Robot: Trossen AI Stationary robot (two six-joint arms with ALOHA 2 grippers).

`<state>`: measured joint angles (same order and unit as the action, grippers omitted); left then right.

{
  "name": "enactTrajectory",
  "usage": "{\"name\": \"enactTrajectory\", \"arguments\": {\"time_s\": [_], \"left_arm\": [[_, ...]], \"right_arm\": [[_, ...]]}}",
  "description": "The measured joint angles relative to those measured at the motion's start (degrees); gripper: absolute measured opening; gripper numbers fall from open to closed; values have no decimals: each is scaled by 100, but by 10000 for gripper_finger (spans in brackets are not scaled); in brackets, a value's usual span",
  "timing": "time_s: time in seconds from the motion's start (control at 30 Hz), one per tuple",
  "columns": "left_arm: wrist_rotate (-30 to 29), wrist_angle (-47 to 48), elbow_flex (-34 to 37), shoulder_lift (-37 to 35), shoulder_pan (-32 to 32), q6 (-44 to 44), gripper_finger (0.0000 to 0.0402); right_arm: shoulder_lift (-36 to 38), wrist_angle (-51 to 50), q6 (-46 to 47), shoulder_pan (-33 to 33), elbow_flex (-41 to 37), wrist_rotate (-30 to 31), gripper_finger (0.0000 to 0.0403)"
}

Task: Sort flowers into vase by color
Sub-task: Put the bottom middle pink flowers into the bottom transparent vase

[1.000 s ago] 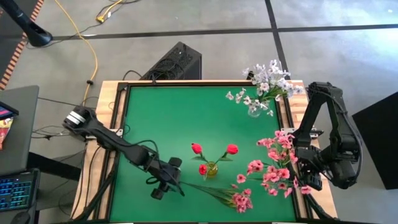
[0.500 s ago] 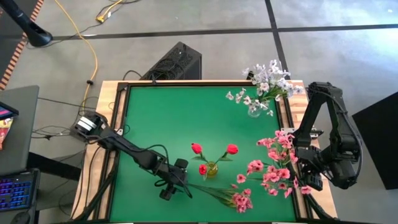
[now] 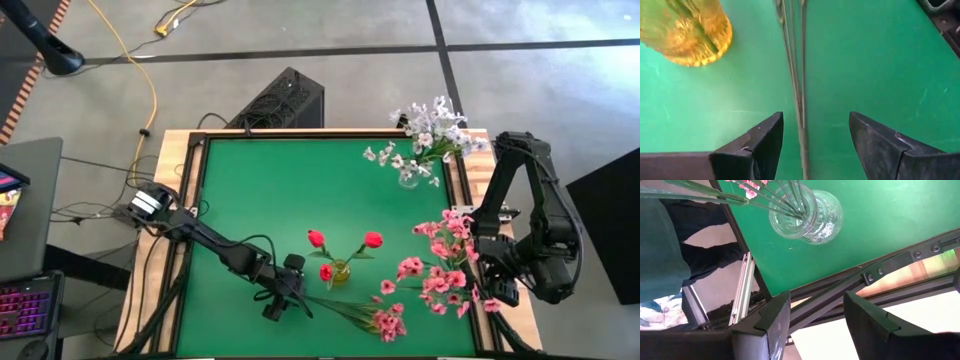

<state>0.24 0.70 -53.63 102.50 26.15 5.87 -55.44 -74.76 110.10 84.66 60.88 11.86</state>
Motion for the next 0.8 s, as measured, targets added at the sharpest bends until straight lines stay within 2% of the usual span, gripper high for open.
{"name": "enactTrajectory", "arguments": {"time_s": [0.2,0.43,0.8], "left_arm": [[-85,-133,-8,98,0,3,215],[-160,-930,-13,491,31,184,215],[-515,-988,-150,645,22,267,215]], "right_arm": [[0,4,74,0,0,-2,209],[0,39,90,0,0,-2,209],[0,46,59,0,0,-6,209]]}}
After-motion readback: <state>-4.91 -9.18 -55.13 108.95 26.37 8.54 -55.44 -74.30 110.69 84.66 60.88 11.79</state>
